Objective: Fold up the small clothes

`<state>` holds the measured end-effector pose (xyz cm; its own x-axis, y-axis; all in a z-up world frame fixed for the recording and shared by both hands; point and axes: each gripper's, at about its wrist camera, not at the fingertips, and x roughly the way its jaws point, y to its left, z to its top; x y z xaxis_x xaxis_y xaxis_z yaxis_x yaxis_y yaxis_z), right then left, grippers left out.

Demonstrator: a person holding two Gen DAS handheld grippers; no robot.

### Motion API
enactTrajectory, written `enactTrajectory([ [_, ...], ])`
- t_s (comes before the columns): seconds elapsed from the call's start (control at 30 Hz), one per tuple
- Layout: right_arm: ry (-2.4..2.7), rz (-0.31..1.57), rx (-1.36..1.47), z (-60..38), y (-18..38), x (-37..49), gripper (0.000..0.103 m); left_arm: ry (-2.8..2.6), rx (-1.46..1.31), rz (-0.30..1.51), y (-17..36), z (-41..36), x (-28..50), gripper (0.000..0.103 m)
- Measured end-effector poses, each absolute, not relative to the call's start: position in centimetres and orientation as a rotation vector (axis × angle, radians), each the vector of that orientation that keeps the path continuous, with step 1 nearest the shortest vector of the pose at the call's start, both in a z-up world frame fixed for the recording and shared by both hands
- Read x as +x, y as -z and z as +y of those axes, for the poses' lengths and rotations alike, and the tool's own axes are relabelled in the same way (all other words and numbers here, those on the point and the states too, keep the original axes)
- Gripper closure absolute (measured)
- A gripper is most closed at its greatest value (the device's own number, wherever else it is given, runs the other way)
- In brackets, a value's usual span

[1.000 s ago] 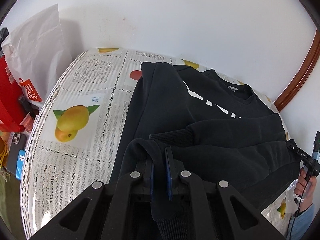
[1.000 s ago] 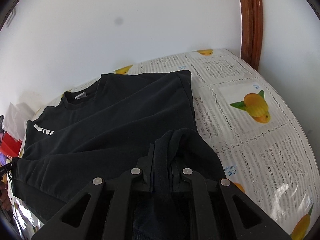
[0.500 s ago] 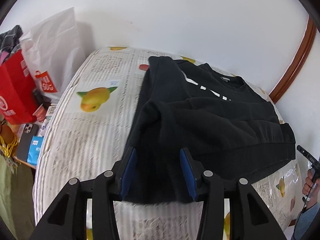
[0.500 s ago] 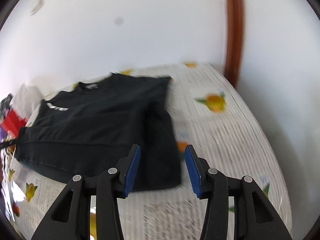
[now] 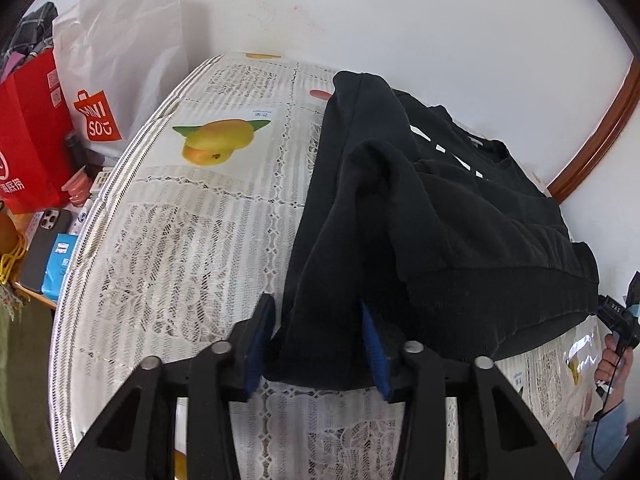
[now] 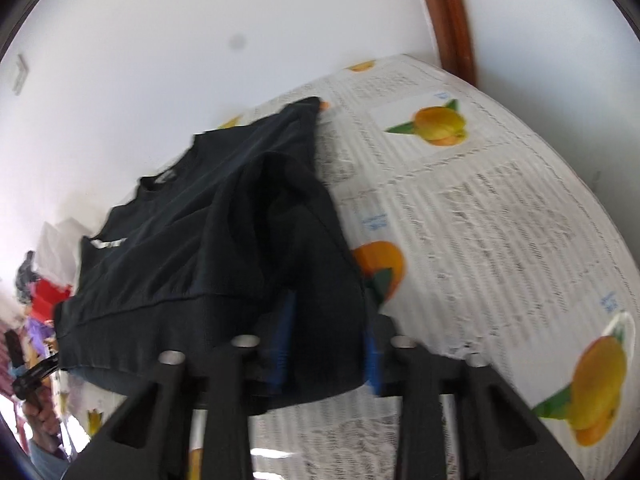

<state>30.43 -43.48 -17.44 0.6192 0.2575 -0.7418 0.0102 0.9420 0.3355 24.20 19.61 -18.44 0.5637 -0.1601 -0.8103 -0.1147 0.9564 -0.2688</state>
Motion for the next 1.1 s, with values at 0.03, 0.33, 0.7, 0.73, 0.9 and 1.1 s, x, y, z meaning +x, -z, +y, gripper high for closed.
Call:
enactTrajectory([
  [0.03,-0.138,0.884,0.288,-43.1,17.2,30.1,0.088,0.034,-0.321,0.971,18.4,19.5,24.1,0.078],
  [0.33,-0.052,0.875,0.187,-42.0,15.8,27.2,0.094,0.002,-0.24,0.975,17.5,17.4,21.3,0.087],
  [0.7,-0.001,0.886,0.145,-40.9,15.2,21.7,0.093,0.015,-0.194,0.986,17.1,15.6,15.0,0.087],
  [0.73,0.015,0.895,0.134,-40.9,15.1,21.1,0.089,0.018,-0.194,0.99,17.1,15.5,14.7,0.087],
  [0.9,0.094,0.849,0.08,-40.0,12.6,17.6,0.083,0.014,-0.187,0.99,16.7,15.3,12.7,0.084],
  [1.1,-0.089,0.787,0.015,-34.7,10.8,14.2,0.069,0.002,-0.184,0.949,15.1,14.9,10.6,0.083],
])
